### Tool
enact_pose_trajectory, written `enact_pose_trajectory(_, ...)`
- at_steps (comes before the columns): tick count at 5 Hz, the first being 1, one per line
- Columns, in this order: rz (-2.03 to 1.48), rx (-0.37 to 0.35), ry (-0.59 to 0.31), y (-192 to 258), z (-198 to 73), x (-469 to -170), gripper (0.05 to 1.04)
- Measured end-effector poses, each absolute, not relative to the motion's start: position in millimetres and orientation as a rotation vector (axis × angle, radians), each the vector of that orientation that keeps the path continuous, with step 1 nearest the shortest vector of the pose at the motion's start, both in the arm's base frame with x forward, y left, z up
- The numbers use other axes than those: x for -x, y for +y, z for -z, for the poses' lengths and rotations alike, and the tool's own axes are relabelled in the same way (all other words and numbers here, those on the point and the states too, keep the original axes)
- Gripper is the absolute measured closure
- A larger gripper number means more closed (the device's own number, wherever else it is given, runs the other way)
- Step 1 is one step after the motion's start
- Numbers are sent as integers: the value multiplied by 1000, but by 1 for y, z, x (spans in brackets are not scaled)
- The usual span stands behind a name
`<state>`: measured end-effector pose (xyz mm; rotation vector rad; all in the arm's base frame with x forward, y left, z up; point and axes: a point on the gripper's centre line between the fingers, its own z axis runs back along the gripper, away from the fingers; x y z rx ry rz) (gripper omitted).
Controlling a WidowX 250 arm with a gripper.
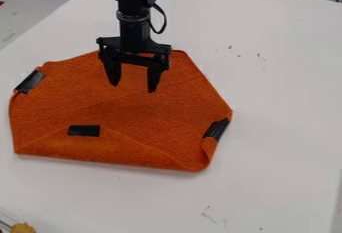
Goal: Fold the cloth from top to bottom
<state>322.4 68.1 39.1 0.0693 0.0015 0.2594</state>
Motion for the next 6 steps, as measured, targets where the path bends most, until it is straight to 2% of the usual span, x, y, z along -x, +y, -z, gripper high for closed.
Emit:
enact_pose_trajectory(1, -252, -65, 32, 67, -29, -321, 83)
enact_pose_trajectory(4, 46, -62, -21, 58, -25, -406, 83)
enact_pose_trajectory(6, 89, -105, -85, 61, -52, -435, 83)
